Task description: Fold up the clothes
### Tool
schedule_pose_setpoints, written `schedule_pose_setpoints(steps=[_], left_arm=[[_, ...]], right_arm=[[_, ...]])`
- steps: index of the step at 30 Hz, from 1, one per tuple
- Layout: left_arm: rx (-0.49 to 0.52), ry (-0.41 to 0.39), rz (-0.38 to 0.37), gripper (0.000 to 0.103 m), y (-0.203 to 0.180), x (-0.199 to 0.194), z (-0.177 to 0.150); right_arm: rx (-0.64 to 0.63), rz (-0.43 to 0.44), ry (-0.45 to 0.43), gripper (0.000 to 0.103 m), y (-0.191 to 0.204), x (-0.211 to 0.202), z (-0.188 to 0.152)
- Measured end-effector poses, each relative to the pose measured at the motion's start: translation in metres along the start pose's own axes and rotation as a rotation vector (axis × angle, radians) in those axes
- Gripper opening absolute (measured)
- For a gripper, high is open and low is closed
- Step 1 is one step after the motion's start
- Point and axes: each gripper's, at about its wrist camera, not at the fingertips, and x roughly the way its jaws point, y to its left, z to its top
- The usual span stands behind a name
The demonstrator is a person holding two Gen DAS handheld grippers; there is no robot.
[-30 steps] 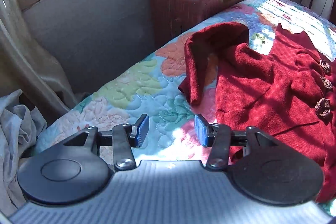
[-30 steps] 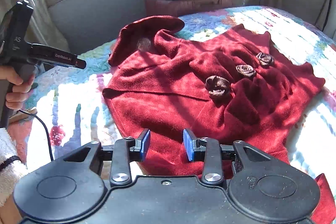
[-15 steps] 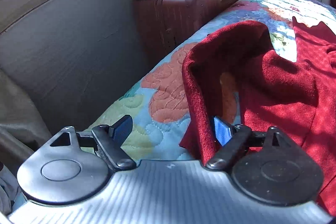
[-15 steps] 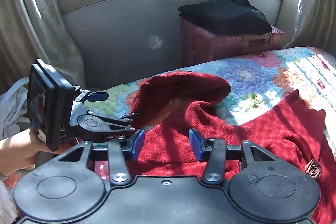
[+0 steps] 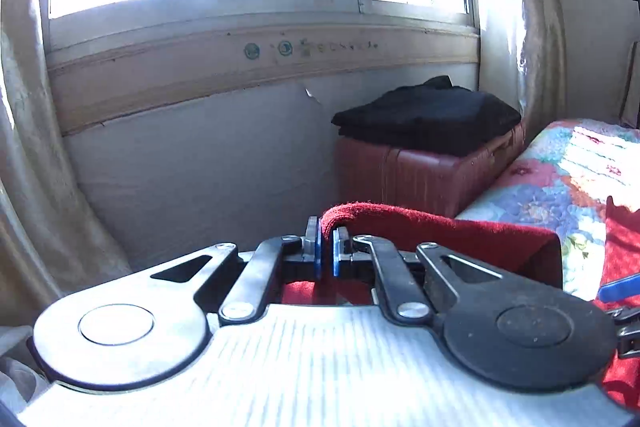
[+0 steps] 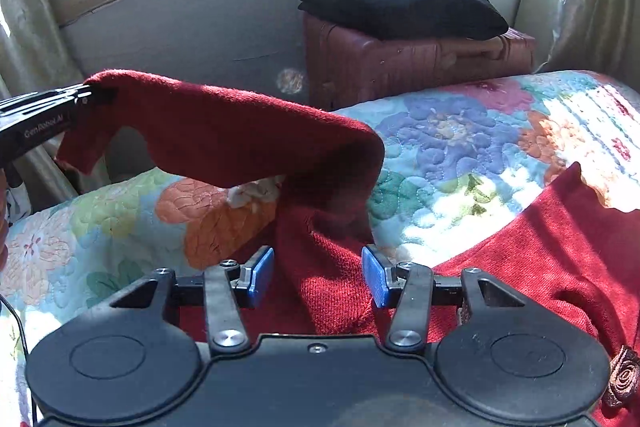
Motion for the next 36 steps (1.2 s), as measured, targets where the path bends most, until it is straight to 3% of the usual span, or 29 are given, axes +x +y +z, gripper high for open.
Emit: schedule_pose_setpoints(steps=[6,12,17,21,22,23,24,26,29,33,36], left_arm=[[-0.09,-0.085,-0.018,0.005,0.023,-0.033,0.017],[-0.046,-0.137,-0.084,0.005,0.019,-0.063,0.025],[-0.053,-0.125,-0.153,0.005,0.012,-0.069,0.025],[-0.048,-0.124,-0.193,0.005,0.008,-0.07,0.021],[-0.058,-0.112,-0.192,0.005,0.008,-0.069,0.02],[-0.072,-0.097,-0.189,0.005,0.008,-0.065,0.018],[-0.086,-0.076,-0.188,0.006,0.008,-0.06,0.014],[-0.106,-0.018,-0.191,0.01,0.007,-0.045,0.003],[-0.081,0.093,-0.185,0.022,-0.004,-0.022,-0.019],[-0.053,0.236,-0.252,0.022,-0.025,0.004,-0.046],[-0.097,0.338,-0.342,0.023,-0.035,0.022,-0.063]], right_arm=[[-0.119,-0.034,-0.039,0.059,0.019,-0.007,0.007],[-0.273,-0.038,-0.106,0.059,0.052,-0.029,0.013],[-0.462,-0.021,-0.166,0.066,0.09,-0.039,0.021],[-0.543,-0.05,-0.212,0.062,0.102,-0.029,0.037],[-0.53,-0.03,-0.203,0.055,0.097,-0.025,0.044],[-0.505,0.001,-0.184,0.019,0.091,-0.021,0.051],[-0.446,0.043,-0.161,0.004,0.08,-0.016,0.062],[-0.323,0.077,-0.158,0.003,0.053,-0.009,0.08],[-0.174,0.031,-0.158,0.003,0.01,0.005,0.102],[0.013,-0.144,-0.116,0.003,-0.051,0.029,0.125],[0.162,-0.278,-0.067,0.004,-0.1,0.046,0.129]])
